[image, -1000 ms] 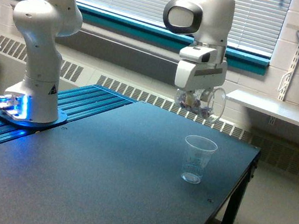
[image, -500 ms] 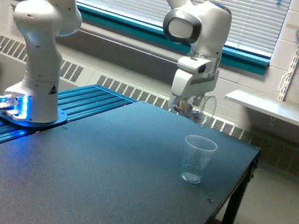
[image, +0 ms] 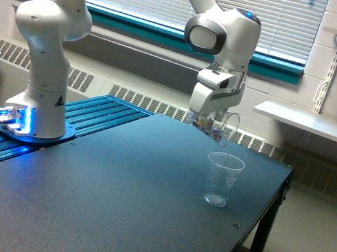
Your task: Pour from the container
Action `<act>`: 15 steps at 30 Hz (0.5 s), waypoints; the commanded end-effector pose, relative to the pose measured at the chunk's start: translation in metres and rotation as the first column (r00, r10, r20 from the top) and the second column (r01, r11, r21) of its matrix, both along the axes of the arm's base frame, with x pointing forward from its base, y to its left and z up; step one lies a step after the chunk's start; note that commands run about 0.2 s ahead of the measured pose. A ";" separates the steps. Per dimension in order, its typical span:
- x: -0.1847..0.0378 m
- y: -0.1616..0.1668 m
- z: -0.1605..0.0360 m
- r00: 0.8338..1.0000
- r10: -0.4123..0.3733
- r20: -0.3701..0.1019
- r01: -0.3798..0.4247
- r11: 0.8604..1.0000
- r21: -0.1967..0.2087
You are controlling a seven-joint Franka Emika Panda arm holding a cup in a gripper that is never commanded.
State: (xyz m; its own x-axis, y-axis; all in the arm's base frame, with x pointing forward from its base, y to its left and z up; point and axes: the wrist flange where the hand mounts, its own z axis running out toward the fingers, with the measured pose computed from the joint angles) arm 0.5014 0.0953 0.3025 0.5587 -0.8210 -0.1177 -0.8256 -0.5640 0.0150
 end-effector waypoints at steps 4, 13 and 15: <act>0.006 -0.004 0.006 1.000 -0.013 -0.026 0.014 0.999 0.043; 0.007 -0.015 0.001 0.997 -0.039 -0.061 0.043 0.996 0.076; 0.008 -0.016 -0.001 0.997 -0.040 -0.065 0.045 0.996 0.080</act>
